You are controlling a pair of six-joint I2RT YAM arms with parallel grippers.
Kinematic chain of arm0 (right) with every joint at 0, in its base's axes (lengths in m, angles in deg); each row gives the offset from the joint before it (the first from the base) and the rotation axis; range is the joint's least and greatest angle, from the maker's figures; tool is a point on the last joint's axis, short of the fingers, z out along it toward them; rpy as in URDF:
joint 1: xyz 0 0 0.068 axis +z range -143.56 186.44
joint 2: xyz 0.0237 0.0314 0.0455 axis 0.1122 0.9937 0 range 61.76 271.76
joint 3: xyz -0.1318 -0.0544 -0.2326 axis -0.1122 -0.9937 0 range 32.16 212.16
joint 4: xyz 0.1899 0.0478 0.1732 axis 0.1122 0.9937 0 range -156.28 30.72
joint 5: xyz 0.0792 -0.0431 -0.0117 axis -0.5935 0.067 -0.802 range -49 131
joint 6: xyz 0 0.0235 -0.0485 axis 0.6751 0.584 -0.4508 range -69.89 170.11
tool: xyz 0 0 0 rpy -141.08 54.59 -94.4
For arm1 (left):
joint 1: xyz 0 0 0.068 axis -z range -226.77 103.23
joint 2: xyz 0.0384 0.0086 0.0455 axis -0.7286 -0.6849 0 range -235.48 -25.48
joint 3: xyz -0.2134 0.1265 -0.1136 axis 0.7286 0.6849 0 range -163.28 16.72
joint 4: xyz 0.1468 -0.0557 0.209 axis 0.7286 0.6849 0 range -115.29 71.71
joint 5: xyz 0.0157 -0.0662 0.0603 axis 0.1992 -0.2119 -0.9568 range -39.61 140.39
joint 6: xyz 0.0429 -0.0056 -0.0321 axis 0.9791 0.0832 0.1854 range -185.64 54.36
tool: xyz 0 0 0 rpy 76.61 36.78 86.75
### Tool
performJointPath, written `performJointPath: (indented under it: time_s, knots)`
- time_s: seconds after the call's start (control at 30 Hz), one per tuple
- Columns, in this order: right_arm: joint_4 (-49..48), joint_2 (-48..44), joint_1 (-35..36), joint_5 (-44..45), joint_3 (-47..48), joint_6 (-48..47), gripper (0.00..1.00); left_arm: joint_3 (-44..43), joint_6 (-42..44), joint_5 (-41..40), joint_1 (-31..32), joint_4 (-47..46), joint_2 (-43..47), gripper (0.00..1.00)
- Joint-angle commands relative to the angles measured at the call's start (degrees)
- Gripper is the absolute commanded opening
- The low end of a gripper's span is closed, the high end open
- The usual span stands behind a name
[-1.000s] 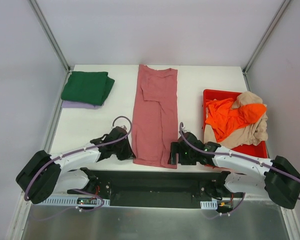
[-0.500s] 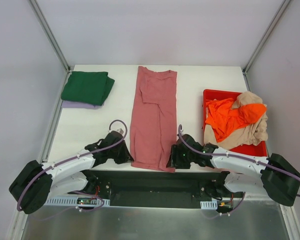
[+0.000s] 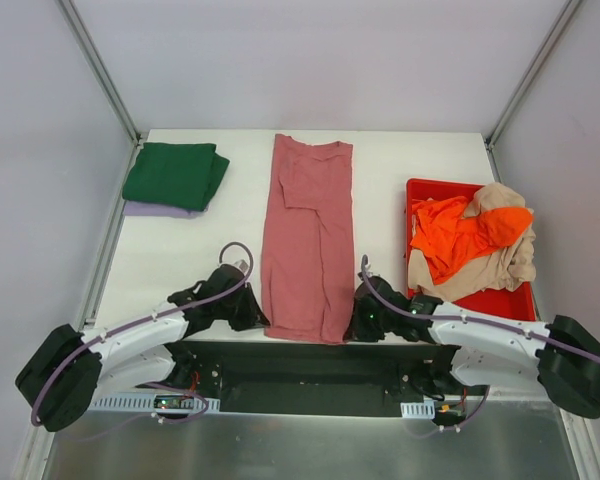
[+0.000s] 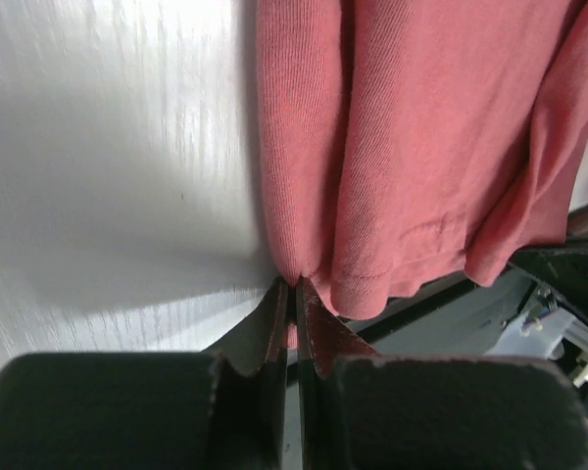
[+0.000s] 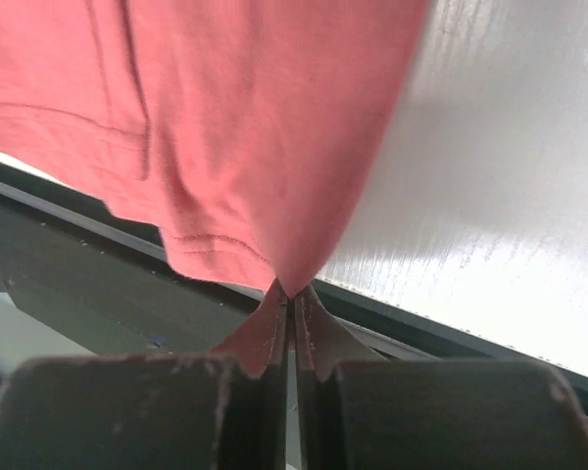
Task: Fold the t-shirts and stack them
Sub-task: Grab the bottom of the folded rectangular tshirt with both arms, then fold the folded rectangular tshirt in 1/3 of the way
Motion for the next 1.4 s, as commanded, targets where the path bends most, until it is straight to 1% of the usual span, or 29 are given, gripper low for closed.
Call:
performJointPath:
  time_s: [0.0, 0.07, 0.17, 0.2, 0.3, 0.4, 0.5, 0.57, 0.63, 0.73, 0.83, 0.93, 1.03, 1.17, 1.37]
  knots:
    - [1.2, -6.7, 2.3, 2.6, -0.2, -3.4, 0.01, 3.9, -1.8, 7.4, 0.7, 0.4, 6.0, 0.00]
    - [2.5, -10.1, 4.6, 2.6, 0.4, -4.2, 0.01, 5.7, -3.2, 9.9, 0.9, 0.8, 10.2, 0.00]
    - [5.1, -14.5, 8.0, 6.6, 1.2, -3.8, 0.01, 7.2, -6.2, 12.2, 1.0, 1.4, 18.1, 0.00]
    - [5.1, -15.1, 8.9, 7.3, 1.1, -3.3, 0.01, 7.2, -6.8, 12.3, 1.0, 1.9, 21.9, 0.00]
    - [2.4, -16.2, 9.6, 8.6, 0.8, -3.6, 0.01, 6.1, -7.7, 9.2, 1.0, 5.3, 28.8, 0.00]
    - [3.5, -16.2, 9.7, 13.5, 3.7, -6.6, 0.01, 4.0, -7.1, 3.6, 1.0, 6.4, 30.2, 0.00]
    - [6.8, -15.6, 9.2, 22.9, 8.1, -11.0, 0.01, 0.2, -5.2, -2.9, 0.9, 6.5, 25.9, 0.00]
    - [7.6, -14.7, 7.5, 25.9, 10.5, -14.1, 0.01, -4.7, -2.7, -5.7, 0.8, 6.4, 20.8, 0.00]
    - [7.4, -13.5, 4.4, 25.5, 12.6, -16.9, 0.01, -9.9, 0.9, -7.9, 0.3, 7.3, 15.5, 0.00]
    - [7.0, -10.1, -0.5, 24.8, 16.3, -20.9, 0.01, -16.5, 4.7, -8.4, -2.6, 8.5, 7.7, 0.00]
    - [5.5, -6.1, -4.0, 23.5, 19.6, -25.2, 0.01, -20.6, 6.2, -9.3, -5.5, 8.5, 1.9, 0.00]
    - [3.2, -1.7, -7.8, 21.5, 22.7, -29.6, 0.01, -24.4, 8.0, -8.2, -8.2, 8.5, -3.7, 0.00]
    - [2.2, 3.2, -11.6, 19.6, 27.0, -32.8, 0.01, -27.8, 9.2, -8.1, -10.1, 8.5, -7.8, 0.00]
    - [1.9, 9.4, -15.8, 17.3, 31.9, -35.1, 0.01, -31.1, 10.4, -10.1, -11.9, 8.4, -11.6, 0.00]
    - [0.0, 14.2, -19.5, 14.1, 35.3, -36.7, 0.01, -36.9, 14.2, -9.3, -13.3, 8.5, -17.3, 0.00]
